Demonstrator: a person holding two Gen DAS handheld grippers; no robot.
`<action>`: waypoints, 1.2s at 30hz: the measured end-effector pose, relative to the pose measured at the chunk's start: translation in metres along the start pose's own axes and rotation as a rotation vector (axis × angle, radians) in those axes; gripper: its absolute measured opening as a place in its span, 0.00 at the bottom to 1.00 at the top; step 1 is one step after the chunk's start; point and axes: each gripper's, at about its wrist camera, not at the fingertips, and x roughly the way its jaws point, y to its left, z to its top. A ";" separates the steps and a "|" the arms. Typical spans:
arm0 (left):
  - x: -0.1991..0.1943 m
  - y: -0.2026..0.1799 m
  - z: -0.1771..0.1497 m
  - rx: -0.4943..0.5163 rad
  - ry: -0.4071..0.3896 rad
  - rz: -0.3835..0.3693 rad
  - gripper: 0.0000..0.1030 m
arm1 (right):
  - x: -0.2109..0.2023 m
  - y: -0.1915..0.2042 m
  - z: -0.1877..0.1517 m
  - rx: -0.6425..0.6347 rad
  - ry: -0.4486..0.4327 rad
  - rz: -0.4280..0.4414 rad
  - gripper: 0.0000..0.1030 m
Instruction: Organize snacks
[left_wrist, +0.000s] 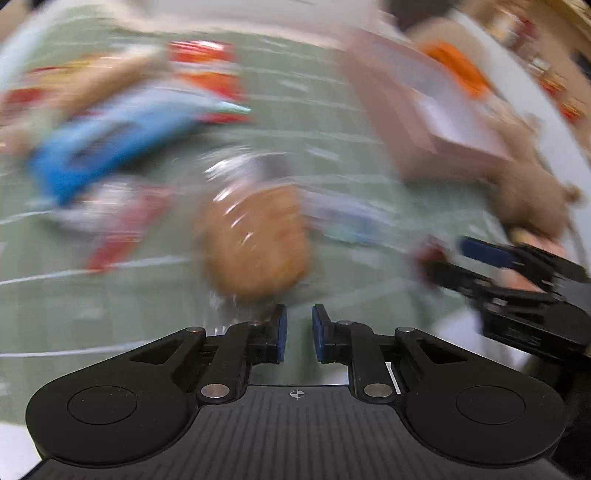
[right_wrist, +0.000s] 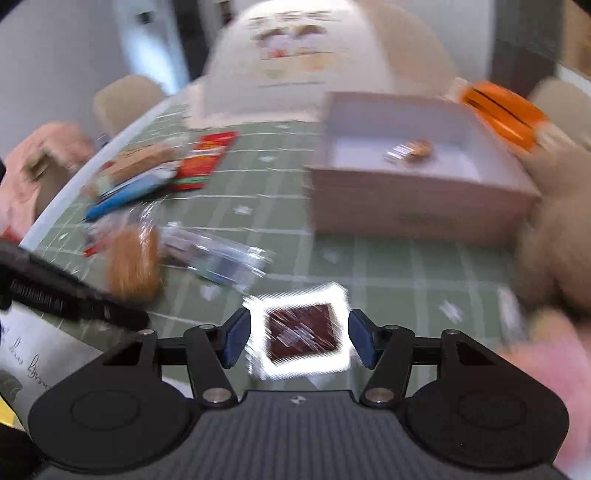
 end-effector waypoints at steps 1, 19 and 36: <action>-0.005 0.011 0.002 -0.032 -0.020 0.042 0.19 | 0.008 0.007 0.007 -0.028 -0.010 0.010 0.57; 0.010 -0.007 0.022 -0.110 -0.107 -0.057 0.21 | -0.004 0.050 -0.015 0.029 0.056 0.155 0.57; 0.053 -0.100 0.020 0.424 -0.129 0.086 0.43 | -0.012 0.001 -0.047 0.100 0.010 -0.192 0.66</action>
